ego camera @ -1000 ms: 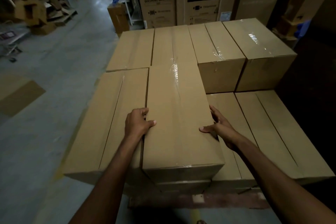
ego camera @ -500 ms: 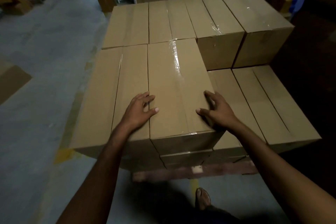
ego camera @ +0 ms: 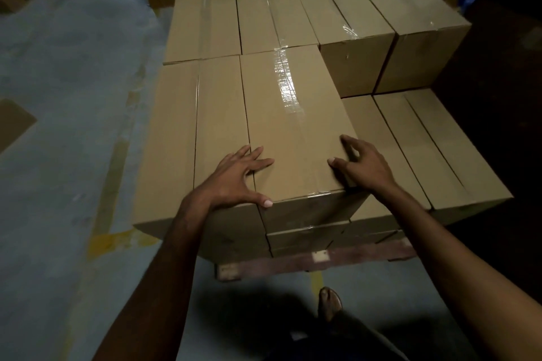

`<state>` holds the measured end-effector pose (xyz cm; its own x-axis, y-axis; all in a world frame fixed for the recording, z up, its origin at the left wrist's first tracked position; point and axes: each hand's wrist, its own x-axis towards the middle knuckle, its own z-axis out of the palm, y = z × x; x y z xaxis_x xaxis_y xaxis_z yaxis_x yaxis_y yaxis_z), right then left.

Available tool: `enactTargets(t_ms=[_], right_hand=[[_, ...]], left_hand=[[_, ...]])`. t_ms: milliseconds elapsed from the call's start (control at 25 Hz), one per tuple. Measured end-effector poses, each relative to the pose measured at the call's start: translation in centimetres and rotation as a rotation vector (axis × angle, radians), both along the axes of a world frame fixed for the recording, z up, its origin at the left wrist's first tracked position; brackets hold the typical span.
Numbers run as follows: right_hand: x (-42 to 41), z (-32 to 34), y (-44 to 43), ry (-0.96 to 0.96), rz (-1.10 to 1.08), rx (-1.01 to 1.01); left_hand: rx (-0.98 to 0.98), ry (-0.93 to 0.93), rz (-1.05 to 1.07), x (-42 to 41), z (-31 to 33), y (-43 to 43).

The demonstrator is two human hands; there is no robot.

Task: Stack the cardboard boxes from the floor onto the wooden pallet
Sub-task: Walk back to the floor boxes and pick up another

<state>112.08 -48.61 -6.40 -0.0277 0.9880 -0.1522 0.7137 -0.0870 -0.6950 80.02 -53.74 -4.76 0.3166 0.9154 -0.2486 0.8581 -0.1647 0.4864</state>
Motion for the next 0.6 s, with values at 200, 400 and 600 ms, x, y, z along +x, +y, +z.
enactTargets(t_ms=[200, 400, 600], right_hand=[[-0.1, -0.3, -0.7, -0.030, 0.008, -0.028], [0.2, -0.4, -0.6, -0.156, 0.089, -0.053], [1.1, 0.5, -0.4, -0.176, 0.141, -0.062]], left_hand=[[-0.021, 0.003, -0.007, -0.4, -0.5, -0.5], [-0.078, 0.064, -0.028, 0.0, -0.1, -0.4], [-0.116, 0.004, 0.097, 1.3, 0.8, -1.0]])
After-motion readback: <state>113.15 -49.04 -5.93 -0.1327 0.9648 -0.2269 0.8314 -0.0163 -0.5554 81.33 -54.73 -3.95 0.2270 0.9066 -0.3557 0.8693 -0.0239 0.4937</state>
